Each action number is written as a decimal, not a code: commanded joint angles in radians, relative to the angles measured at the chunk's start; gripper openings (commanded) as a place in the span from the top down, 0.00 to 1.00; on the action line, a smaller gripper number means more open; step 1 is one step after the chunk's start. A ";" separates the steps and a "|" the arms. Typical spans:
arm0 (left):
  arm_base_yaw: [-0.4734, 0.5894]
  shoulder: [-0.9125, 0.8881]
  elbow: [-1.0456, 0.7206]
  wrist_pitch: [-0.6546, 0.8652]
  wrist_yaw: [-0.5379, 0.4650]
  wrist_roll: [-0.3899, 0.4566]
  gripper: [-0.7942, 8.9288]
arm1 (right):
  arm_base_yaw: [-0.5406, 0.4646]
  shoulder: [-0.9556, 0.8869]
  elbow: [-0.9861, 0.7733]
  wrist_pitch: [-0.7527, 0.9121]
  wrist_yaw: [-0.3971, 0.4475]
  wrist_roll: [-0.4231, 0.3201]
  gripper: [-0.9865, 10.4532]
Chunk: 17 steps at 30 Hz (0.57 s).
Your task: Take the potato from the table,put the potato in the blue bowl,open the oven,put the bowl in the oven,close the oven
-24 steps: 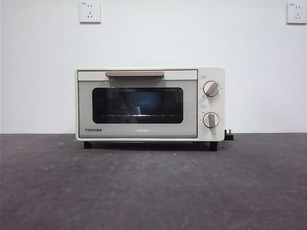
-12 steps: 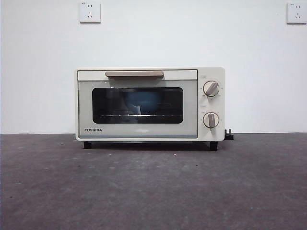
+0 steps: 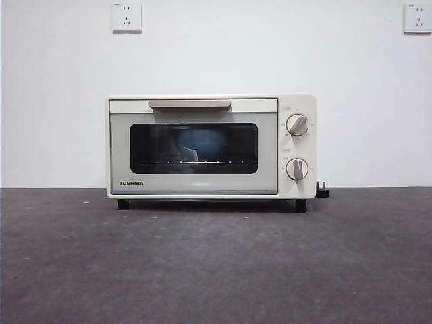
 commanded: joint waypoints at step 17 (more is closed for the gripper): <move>0.002 0.023 -0.010 0.008 0.004 -0.010 0.92 | -0.659 -0.317 -0.821 0.926 -0.375 -0.214 0.89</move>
